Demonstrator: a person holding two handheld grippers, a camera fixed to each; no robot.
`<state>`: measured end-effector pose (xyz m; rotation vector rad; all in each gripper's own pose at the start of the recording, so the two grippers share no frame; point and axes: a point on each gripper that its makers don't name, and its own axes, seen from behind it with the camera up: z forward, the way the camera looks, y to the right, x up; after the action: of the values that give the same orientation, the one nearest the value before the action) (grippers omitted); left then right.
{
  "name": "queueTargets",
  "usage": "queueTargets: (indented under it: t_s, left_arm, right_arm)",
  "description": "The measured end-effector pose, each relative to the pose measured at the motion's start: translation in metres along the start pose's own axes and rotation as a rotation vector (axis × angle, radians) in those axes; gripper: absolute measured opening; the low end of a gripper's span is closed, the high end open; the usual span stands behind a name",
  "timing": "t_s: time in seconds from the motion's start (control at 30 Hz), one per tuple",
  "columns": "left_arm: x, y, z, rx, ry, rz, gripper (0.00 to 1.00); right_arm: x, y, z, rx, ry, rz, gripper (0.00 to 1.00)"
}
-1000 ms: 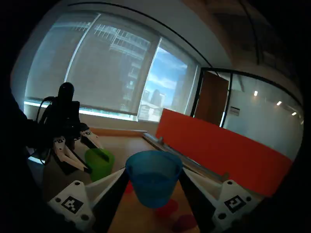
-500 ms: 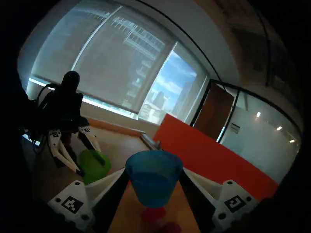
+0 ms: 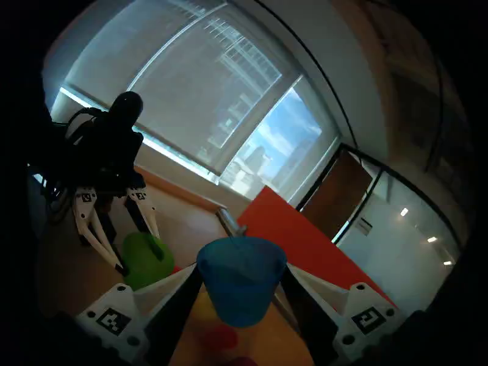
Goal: Pour water
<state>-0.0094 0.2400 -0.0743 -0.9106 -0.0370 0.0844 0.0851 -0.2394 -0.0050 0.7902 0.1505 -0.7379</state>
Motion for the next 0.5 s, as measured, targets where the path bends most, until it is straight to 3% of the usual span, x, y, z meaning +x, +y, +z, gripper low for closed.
queueTargets:
  t_s: [0.5]
  left_arm:
    - [0.001,0.003,0.006,-0.010,-0.002,0.004,0.84]
  right_arm:
    - [0.017,0.004,0.012,-0.003,0.006,-0.175,0.90]
